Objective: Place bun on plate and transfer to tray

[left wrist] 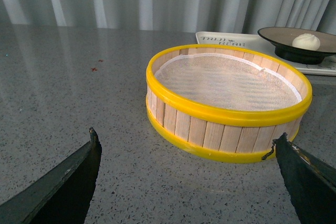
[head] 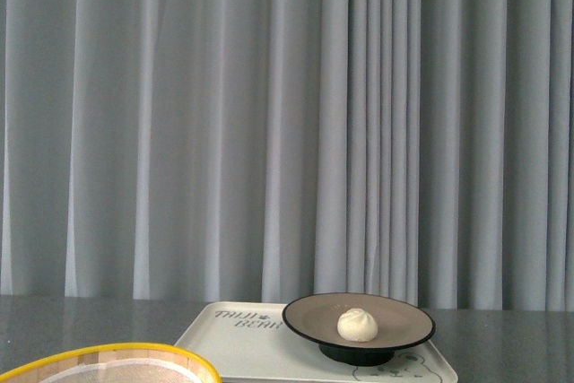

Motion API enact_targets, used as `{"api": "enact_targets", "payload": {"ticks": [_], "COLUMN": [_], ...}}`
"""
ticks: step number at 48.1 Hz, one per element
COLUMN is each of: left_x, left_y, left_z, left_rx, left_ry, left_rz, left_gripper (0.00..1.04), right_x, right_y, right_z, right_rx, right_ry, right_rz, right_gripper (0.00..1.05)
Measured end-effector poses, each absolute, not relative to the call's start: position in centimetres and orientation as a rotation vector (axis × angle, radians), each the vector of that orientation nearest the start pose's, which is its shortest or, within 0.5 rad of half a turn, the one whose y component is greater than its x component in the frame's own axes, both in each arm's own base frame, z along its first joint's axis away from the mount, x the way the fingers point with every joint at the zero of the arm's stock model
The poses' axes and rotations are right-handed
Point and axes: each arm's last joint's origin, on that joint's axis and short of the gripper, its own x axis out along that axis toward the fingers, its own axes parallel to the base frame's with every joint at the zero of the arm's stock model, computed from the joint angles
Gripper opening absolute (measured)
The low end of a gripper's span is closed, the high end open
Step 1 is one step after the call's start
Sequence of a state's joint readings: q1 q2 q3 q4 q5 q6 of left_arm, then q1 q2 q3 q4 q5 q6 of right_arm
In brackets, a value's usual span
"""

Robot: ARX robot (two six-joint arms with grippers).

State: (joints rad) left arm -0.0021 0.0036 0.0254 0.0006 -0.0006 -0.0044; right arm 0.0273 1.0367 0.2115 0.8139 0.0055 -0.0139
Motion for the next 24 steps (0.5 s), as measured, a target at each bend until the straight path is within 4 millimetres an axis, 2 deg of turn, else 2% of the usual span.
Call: {"api": "enact_targets", "payload": {"ticks": [24], "left_x": [9.6], "left_y": [0.0], "left_z": [17.2], "left_rx": [-0.004], "left_ry": [-0.022], "left_rz": [-0.002], "left_gripper": [0.98], "right_x": [15.1], "right_y": [0.0], "right_z": [17.4], "right_rx": [-0.011], "right_ry": [0.012], "right_rz": [0.0], "right_gripper": [0.02]}}
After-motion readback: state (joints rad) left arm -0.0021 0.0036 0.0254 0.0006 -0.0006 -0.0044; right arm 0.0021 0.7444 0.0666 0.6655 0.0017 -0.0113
